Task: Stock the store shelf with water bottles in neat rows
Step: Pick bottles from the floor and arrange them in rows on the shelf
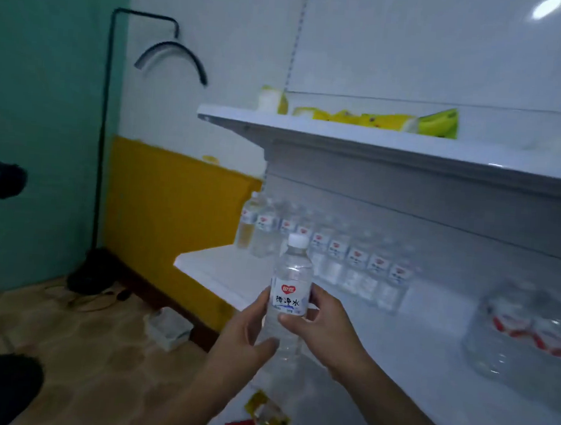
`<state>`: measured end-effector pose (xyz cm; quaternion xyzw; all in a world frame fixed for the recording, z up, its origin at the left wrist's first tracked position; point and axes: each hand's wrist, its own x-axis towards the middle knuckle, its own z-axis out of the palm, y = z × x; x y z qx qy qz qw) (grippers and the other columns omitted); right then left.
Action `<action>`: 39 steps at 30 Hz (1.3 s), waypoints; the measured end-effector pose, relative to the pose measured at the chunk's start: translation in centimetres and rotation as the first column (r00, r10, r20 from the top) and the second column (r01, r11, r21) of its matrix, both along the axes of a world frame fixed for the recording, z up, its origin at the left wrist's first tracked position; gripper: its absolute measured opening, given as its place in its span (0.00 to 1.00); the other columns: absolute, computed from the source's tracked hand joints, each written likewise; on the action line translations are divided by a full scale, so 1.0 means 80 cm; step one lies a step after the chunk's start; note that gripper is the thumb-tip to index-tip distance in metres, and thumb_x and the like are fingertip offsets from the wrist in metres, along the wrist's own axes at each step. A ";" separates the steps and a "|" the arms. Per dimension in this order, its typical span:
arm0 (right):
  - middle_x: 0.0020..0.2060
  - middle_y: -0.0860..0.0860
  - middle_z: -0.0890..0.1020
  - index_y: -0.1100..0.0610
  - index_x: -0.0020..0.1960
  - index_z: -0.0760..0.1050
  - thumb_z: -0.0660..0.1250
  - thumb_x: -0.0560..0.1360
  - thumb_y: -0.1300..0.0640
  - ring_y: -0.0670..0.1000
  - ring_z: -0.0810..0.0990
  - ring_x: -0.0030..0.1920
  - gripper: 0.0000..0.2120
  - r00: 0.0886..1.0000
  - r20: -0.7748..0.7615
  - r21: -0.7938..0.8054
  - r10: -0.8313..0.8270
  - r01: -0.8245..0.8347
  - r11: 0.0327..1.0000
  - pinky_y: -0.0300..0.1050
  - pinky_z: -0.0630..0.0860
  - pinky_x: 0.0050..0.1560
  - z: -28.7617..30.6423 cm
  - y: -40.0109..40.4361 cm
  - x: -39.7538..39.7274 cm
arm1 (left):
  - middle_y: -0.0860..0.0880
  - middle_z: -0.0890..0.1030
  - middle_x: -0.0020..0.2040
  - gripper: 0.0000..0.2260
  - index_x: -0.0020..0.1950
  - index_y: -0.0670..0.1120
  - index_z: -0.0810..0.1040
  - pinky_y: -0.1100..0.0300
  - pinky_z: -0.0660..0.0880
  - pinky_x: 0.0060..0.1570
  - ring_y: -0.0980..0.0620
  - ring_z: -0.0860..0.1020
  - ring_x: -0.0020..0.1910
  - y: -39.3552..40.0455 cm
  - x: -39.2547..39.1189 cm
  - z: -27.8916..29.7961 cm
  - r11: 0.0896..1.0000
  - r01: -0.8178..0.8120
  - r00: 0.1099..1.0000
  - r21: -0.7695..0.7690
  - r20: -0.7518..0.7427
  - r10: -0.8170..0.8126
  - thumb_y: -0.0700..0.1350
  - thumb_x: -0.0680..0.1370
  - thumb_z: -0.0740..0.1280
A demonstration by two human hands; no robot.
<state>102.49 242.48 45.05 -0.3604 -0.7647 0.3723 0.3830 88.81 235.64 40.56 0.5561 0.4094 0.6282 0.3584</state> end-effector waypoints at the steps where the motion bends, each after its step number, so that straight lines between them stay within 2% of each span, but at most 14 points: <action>1: 0.50 0.42 0.85 0.46 0.58 0.78 0.76 0.68 0.59 0.42 0.83 0.51 0.21 0.999 0.012 0.022 -0.045 0.045 0.999 0.46 0.81 0.54 0.009 -0.004 0.025 | 0.73 0.76 0.56 0.34 0.70 0.60 0.62 0.74 0.71 0.52 0.71 0.72 0.60 0.003 0.023 0.009 0.999 0.034 0.999 0.004 -0.010 -0.034 0.27 0.74 0.63; 4: 0.50 0.41 0.84 0.47 0.59 0.78 0.76 0.69 0.58 0.37 0.81 0.50 0.21 0.984 0.040 0.077 -0.176 0.172 0.982 0.35 0.78 0.50 0.027 -0.018 0.093 | 0.71 0.75 0.59 0.35 0.70 0.59 0.61 0.75 0.70 0.55 0.73 0.71 0.60 0.013 0.085 0.023 0.993 0.120 0.990 0.012 -0.073 -0.119 0.27 0.74 0.64; 6: 0.52 0.42 0.83 0.49 0.60 0.78 0.76 0.69 0.58 0.37 0.80 0.51 0.21 0.969 0.050 0.084 -0.242 0.237 0.968 0.33 0.77 0.51 0.032 -0.030 0.131 | 0.64 0.74 0.65 0.35 0.74 0.54 0.61 0.66 0.68 0.65 0.68 0.70 0.65 0.018 0.118 0.024 0.989 0.147 0.984 -0.001 -0.106 -0.146 0.29 0.73 0.67; 8: 0.54 0.43 0.83 0.50 0.61 0.77 0.76 0.69 0.58 0.37 0.80 0.51 0.21 0.952 0.049 0.081 -0.303 0.298 0.951 0.29 0.74 0.47 0.033 -0.041 0.163 | 0.60 0.72 0.68 0.36 0.75 0.51 0.61 0.60 0.64 0.70 0.65 0.69 0.67 0.020 0.146 0.025 0.983 0.181 0.976 0.014 -0.128 -0.177 0.30 0.72 0.68; 12: 0.57 0.45 0.82 0.52 0.64 0.74 0.76 0.70 0.55 0.43 0.80 0.55 0.24 0.926 0.081 0.065 -0.368 0.363 0.929 0.31 0.73 0.48 0.032 -0.051 0.205 | 0.65 0.74 0.63 0.35 0.69 0.58 0.63 0.73 0.68 0.59 0.69 0.71 0.63 0.017 0.188 0.029 0.968 0.247 0.961 0.033 -0.134 -0.241 0.27 0.72 0.67; 15: 0.56 0.44 0.81 0.52 0.63 0.74 0.77 0.69 0.54 0.41 0.80 0.52 0.24 0.926 0.107 0.069 -0.362 0.356 0.932 0.30 0.73 0.46 0.035 -0.047 0.208 | 0.71 0.77 0.56 0.34 0.66 0.60 0.64 0.75 0.70 0.52 0.70 0.73 0.60 0.012 0.190 0.031 0.963 0.269 0.954 0.026 -0.147 -0.262 0.26 0.72 0.66; 19: 0.53 0.42 0.79 0.50 0.62 0.71 0.75 0.72 0.56 0.38 0.77 0.50 0.22 0.948 0.095 0.051 -0.304 0.300 0.953 0.28 0.71 0.45 0.032 -0.036 0.170 | 0.73 0.76 0.55 0.35 0.69 0.59 0.61 0.76 0.69 0.52 0.73 0.72 0.59 0.016 0.153 0.031 0.983 0.182 0.966 -0.025 -0.183 -0.183 0.29 0.73 0.68; 21: 0.52 0.40 0.78 0.48 0.62 0.69 0.73 0.73 0.58 0.35 0.76 0.48 0.21 0.963 0.078 0.040 -0.259 0.256 0.966 0.27 0.71 0.43 0.027 -0.023 0.139 | 0.70 0.73 0.61 0.37 0.73 0.58 0.58 0.75 0.67 0.56 0.73 0.69 0.62 0.019 0.123 0.031 0.990 0.131 0.971 -0.055 -0.195 -0.139 0.35 0.73 0.71; 23: 0.52 0.41 0.78 0.49 0.62 0.69 0.73 0.73 0.58 0.38 0.77 0.50 0.21 0.972 0.071 0.044 -0.223 0.221 0.974 0.28 0.71 0.44 0.022 -0.006 0.103 | 0.67 0.70 0.66 0.38 0.75 0.59 0.57 0.76 0.65 0.58 0.73 0.67 0.63 0.021 0.090 0.034 0.994 0.075 0.969 -0.074 -0.229 -0.090 0.38 0.73 0.72; 27: 0.54 0.46 0.81 0.51 0.61 0.71 0.73 0.73 0.60 0.47 0.80 0.54 0.20 0.984 0.051 0.008 -0.169 0.168 0.986 0.40 0.76 0.53 0.014 0.042 0.027 | 0.69 0.71 0.63 0.36 0.76 0.57 0.57 0.80 0.66 0.52 0.75 0.70 0.60 0.045 0.027 0.041 0.995 -0.042 0.953 -0.089 -0.304 0.013 0.38 0.74 0.71; 30: 0.54 0.49 0.82 0.54 0.62 0.72 0.74 0.72 0.61 0.49 0.80 0.55 0.20 0.985 0.018 0.003 -0.169 0.169 0.986 0.45 0.77 0.57 0.006 0.094 -0.021 | 0.67 0.66 0.67 0.32 0.73 0.61 0.54 0.83 0.62 0.52 0.82 0.64 0.57 0.079 -0.017 0.044 0.981 -0.178 0.885 -0.074 -0.448 0.127 0.43 0.77 0.68; 31: 0.55 0.49 0.82 0.55 0.61 0.72 0.74 0.72 0.61 0.49 0.80 0.55 0.20 0.983 0.000 0.012 -0.186 0.186 0.983 0.46 0.77 0.57 0.001 0.115 -0.033 | 0.64 0.64 0.70 0.30 0.74 0.60 0.54 0.82 0.60 0.56 0.80 0.63 0.61 0.093 -0.030 0.043 0.973 -0.213 0.860 -0.088 -0.491 0.143 0.46 0.78 0.67; 34: 0.55 0.49 0.81 0.54 0.61 0.71 0.74 0.72 0.61 0.50 0.79 0.57 0.20 0.970 -0.022 0.037 -0.241 0.241 0.970 0.44 0.75 0.58 -0.015 0.185 -0.061 | 0.56 0.60 0.75 0.32 0.78 0.52 0.53 0.70 0.57 0.65 0.60 0.60 0.73 0.142 -0.067 0.028 0.929 -0.311 0.803 -0.199 -0.578 0.145 0.54 0.78 0.64; 39: 0.58 0.52 0.80 0.57 0.65 0.71 0.72 0.74 0.60 0.51 0.78 0.59 0.21 0.960 -0.035 0.022 -0.277 0.278 0.960 0.38 0.70 0.54 -0.038 0.311 -0.110 | 0.54 0.59 0.77 0.35 0.78 0.51 0.53 0.64 0.56 0.69 0.55 0.60 0.74 0.245 -0.095 -0.014 0.879 -0.357 0.743 -0.315 -0.667 0.063 0.60 0.76 0.63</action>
